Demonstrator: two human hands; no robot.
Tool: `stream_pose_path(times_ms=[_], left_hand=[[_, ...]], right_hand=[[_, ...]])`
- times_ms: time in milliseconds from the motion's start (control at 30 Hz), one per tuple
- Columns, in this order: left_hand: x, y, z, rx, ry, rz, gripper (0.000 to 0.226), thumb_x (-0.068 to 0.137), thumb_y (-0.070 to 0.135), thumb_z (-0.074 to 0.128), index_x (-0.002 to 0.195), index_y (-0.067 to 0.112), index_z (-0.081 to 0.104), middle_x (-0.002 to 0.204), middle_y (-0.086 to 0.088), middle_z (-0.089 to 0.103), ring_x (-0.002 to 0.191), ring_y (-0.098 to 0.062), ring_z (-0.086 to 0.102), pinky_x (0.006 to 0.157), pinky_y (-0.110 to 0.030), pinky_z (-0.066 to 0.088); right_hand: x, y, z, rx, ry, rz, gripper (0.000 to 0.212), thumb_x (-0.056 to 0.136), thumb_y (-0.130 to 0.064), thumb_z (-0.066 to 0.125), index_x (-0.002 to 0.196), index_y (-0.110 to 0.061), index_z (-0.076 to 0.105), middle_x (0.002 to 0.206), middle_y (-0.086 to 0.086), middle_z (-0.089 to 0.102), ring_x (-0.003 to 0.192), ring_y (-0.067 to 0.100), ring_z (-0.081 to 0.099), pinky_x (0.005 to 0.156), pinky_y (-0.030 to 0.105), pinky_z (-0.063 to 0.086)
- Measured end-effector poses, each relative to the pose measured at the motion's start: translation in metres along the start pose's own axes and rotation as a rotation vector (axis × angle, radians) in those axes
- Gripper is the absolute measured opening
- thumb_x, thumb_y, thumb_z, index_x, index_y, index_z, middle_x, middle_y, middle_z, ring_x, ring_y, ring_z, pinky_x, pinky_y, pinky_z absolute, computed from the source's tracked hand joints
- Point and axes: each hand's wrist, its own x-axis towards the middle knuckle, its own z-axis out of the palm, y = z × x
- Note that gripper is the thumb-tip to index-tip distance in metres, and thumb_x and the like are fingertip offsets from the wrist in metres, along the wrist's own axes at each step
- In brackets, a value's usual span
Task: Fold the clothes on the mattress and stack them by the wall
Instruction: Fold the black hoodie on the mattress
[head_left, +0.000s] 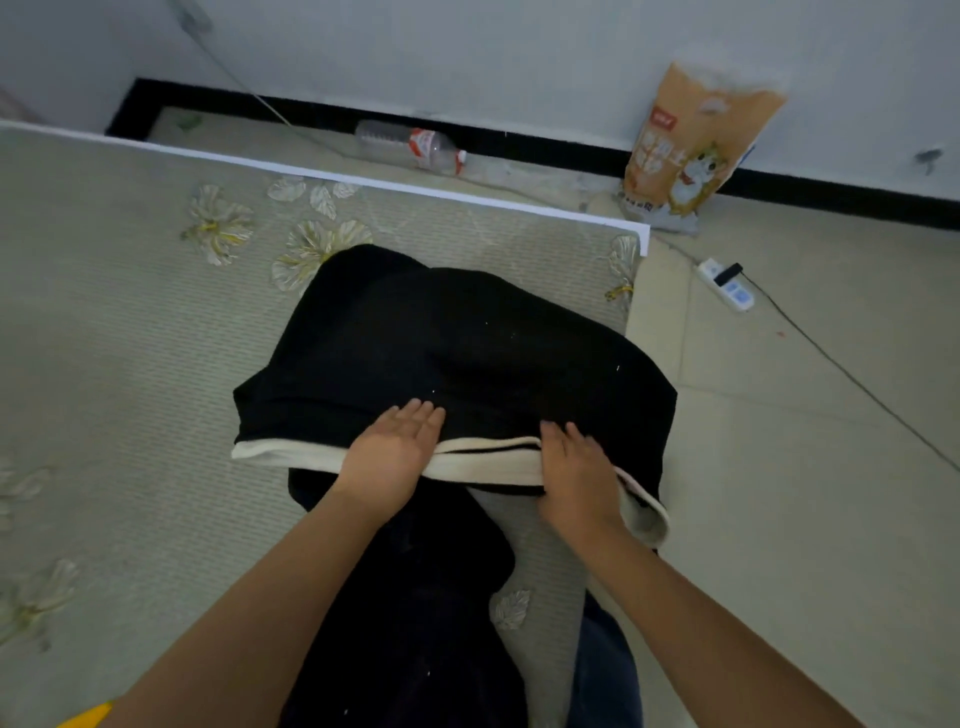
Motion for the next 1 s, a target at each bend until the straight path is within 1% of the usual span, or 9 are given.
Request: stream_pose_path(times_ms=[67,133,333,533,733,800,867,933,1000], left_hand=[[-0.002,0.007,-0.014,0.01,0.117,-0.02,0.065,0.082,0.001,0.058,0.14,-0.001,0.028,0.145,-0.019,0.034,0.135,-0.024,0.035,0.112,-0.029,0.022],[-0.006,0.014,-0.033,0.018,0.094,-0.029,0.064,0.087,0.002,0.052,0.142,0.002,0.02,0.149,-0.017,0.027,0.138,-0.024,0.027,0.114,-0.03,0.016],[-0.002,0.026,-0.145,0.108,0.417,-0.034,0.067,0.031,0.005,0.09,0.094,-0.005,0.07,0.098,-0.016,0.07,0.09,-0.022,0.069,0.074,-0.029,0.054],[0.004,0.048,-0.273,0.174,0.631,0.012,0.067,0.015,0.011,0.091,0.079,-0.003,0.073,0.08,-0.014,0.073,0.068,-0.023,0.071,0.051,-0.029,0.053],[0.052,0.075,-0.39,0.303,0.813,0.056,0.069,0.013,-0.002,0.088,0.08,-0.006,0.072,0.08,-0.017,0.072,0.068,-0.026,0.071,0.054,-0.034,0.054],[0.083,0.089,-0.426,0.308,0.809,0.042,0.067,0.032,-0.002,0.088,0.095,-0.011,0.067,0.095,-0.024,0.069,0.084,-0.029,0.07,0.068,-0.035,0.055],[0.129,0.099,-0.453,0.291,0.788,0.009,0.063,0.079,0.002,0.062,0.134,-0.009,0.035,0.139,-0.026,0.039,0.129,-0.029,0.043,0.107,-0.03,0.031],[0.177,0.105,-0.48,0.278,0.706,-0.015,0.056,0.096,0.007,0.029,0.145,0.004,0.004,0.155,-0.012,0.007,0.143,-0.02,0.01,0.114,-0.025,0.001],[0.228,0.113,-0.508,0.261,0.727,-0.044,0.055,0.097,0.007,0.024,0.146,0.007,0.0,0.156,-0.008,0.003,0.143,-0.017,0.006,0.113,-0.024,-0.002]], right_hand=[[-0.004,0.006,-0.019,0.036,-0.001,-0.053,0.045,0.081,-0.003,0.052,0.126,-0.005,0.048,0.116,0.014,0.059,0.105,0.026,0.058,0.082,0.03,0.045],[-0.009,0.01,-0.045,0.036,0.017,-0.085,0.037,0.082,-0.003,0.048,0.119,-0.008,0.055,0.109,0.011,0.063,0.094,0.022,0.06,0.072,0.026,0.044],[-0.014,0.016,-0.176,-0.165,0.169,-0.205,0.034,0.083,-0.015,0.053,0.117,-0.011,0.054,0.113,0.009,0.061,0.1,0.024,0.058,0.08,0.03,0.044],[-0.043,0.014,-0.332,-0.274,0.402,-0.293,0.025,0.073,-0.002,0.06,0.098,-0.001,0.06,0.091,0.02,0.065,0.083,0.034,0.063,0.063,0.029,0.039],[-0.04,0.053,-0.435,-0.388,0.651,-0.221,0.041,0.083,-0.006,0.045,0.122,-0.014,0.047,0.115,0.003,0.059,0.101,0.023,0.056,0.065,0.025,0.032],[-0.028,0.075,-0.467,-0.391,0.732,-0.204,0.044,0.083,-0.006,0.044,0.127,-0.015,0.043,0.119,0.002,0.056,0.104,0.021,0.054,0.07,0.027,0.038],[-0.008,0.102,-0.5,-0.394,0.794,-0.191,0.047,0.084,-0.006,0.042,0.13,-0.014,0.04,0.123,0.001,0.052,0.107,0.019,0.052,0.075,0.028,0.041],[0.02,0.13,-0.535,-0.404,0.831,-0.178,0.049,0.084,-0.005,0.041,0.132,-0.014,0.038,0.125,0.001,0.05,0.109,0.019,0.051,0.077,0.029,0.041],[0.052,0.158,-0.572,-0.421,0.854,-0.18,0.05,0.083,-0.004,0.041,0.132,-0.012,0.038,0.125,0.002,0.05,0.108,0.02,0.051,0.077,0.03,0.041]])
